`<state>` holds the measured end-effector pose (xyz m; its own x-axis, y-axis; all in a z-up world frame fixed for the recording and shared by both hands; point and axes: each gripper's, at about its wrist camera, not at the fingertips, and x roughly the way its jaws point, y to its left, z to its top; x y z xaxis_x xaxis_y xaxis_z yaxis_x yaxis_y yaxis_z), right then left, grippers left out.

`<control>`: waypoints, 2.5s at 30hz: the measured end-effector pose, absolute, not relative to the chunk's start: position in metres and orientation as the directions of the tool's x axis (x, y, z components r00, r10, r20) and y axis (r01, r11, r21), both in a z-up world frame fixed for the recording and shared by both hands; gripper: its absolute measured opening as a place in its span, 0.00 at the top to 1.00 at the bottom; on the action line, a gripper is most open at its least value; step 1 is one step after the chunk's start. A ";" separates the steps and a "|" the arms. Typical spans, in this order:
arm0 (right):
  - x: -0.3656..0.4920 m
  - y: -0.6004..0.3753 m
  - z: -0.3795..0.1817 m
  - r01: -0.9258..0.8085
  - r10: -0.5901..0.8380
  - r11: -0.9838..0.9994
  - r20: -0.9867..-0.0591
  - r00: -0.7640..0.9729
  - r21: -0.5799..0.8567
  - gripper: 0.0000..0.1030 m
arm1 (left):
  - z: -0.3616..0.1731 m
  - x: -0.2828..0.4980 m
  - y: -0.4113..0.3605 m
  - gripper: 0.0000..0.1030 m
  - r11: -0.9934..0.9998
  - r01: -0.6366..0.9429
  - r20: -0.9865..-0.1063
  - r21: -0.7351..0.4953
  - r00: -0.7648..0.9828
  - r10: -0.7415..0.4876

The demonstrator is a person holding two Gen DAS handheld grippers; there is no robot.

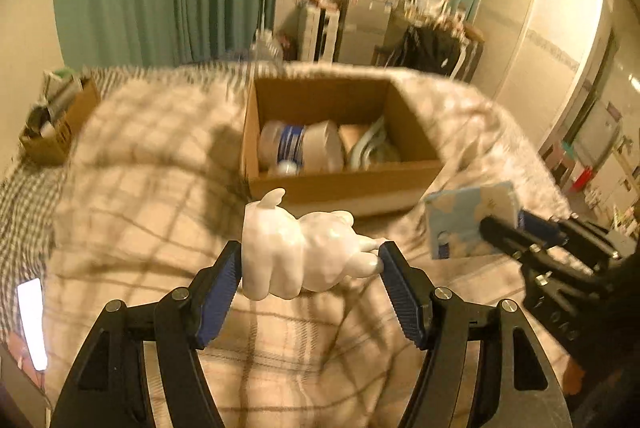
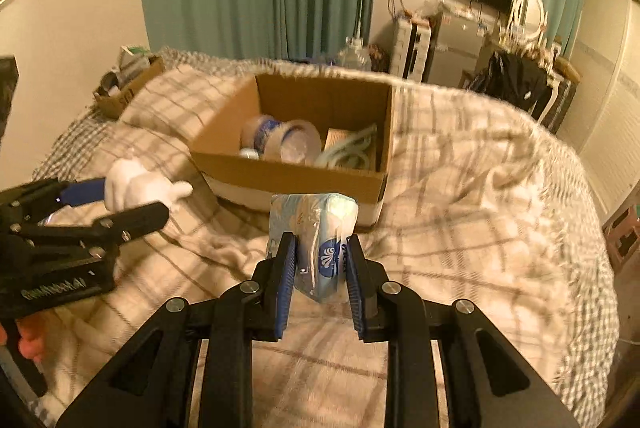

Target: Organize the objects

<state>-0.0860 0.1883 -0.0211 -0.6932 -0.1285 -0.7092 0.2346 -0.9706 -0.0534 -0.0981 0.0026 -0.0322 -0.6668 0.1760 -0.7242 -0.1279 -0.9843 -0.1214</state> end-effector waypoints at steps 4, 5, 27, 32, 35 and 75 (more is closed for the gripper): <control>-0.074 0.188 0.015 0.232 -0.117 -0.968 -0.655 -0.747 -0.091 0.77 | 0.007 -0.089 -0.002 0.31 -0.984 -0.134 -0.658 -0.115 -0.732 0.177; -0.073 0.188 0.027 0.228 -0.112 -0.968 -0.636 -0.764 -0.103 0.77 | 0.019 -0.088 -0.003 0.31 -0.984 -0.135 -0.638 -0.114 -0.749 0.177; -0.278 0.194 0.039 0.223 -0.132 -0.974 -0.696 -0.706 -0.041 0.78 | 0.009 -0.257 0.023 0.31 -0.994 -0.095 -0.615 -0.054 -0.781 0.109; -0.319 0.200 -0.024 0.236 -0.151 -0.972 -0.763 -0.629 -0.002 0.78 | -0.044 -0.290 0.024 0.31 -0.995 -0.096 -0.670 -0.035 -0.737 0.095; -0.334 0.203 -0.039 0.250 -0.162 -0.968 -0.768 -0.619 0.003 0.78 | -0.061 -0.307 0.023 0.31 -0.996 -0.086 -0.685 -0.039 -0.723 0.089; -0.057 0.228 0.191 0.068 -0.032 -0.989 -0.269 -0.962 -0.127 0.00 | 0.163 -0.084 -0.017 0.00 -0.991 -0.116 -0.310 -0.068 -0.941 0.132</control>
<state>-0.0573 0.2280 0.1908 -0.9625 -0.0319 -0.2694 0.0684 -0.9895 -0.1273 -0.0845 -0.0167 0.1633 -0.9414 0.1317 -0.3105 -0.1163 -0.9909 -0.0676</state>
